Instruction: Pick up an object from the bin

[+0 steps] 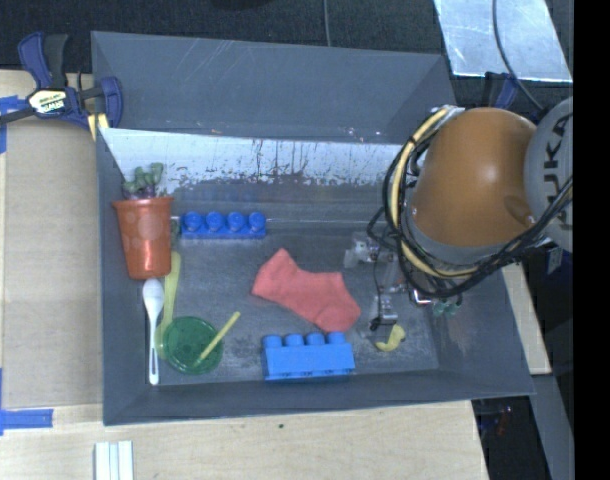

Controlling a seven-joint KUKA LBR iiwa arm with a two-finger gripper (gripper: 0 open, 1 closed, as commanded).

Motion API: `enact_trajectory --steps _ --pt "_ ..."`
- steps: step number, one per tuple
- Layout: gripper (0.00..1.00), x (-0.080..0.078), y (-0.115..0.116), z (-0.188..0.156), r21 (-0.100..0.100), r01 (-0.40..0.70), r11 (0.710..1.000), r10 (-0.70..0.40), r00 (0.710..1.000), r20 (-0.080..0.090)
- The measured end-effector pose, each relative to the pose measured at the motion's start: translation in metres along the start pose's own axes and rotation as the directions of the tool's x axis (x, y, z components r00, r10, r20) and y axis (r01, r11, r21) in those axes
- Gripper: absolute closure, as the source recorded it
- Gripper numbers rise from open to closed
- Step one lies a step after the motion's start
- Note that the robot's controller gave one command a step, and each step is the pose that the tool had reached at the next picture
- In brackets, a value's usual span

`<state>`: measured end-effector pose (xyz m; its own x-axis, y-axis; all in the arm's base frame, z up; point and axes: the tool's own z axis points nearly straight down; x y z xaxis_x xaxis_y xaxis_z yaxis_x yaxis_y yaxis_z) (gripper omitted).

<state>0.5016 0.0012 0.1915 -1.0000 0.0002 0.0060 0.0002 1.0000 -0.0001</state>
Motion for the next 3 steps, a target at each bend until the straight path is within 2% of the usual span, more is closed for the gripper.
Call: enact_trajectory --steps 1,2,3 --pt "0.0 -0.002 0.0 -0.005 0.0 0.0 1.0 0.0 1.0 0.009" --pt "0.0 0.002 0.017 0.043 -0.002 -0.099 0.995 0.099 0.995 0.011" --pt "0.0 -0.039 0.016 0.072 -0.003 -0.138 0.99 0.138 0.99 0.018"
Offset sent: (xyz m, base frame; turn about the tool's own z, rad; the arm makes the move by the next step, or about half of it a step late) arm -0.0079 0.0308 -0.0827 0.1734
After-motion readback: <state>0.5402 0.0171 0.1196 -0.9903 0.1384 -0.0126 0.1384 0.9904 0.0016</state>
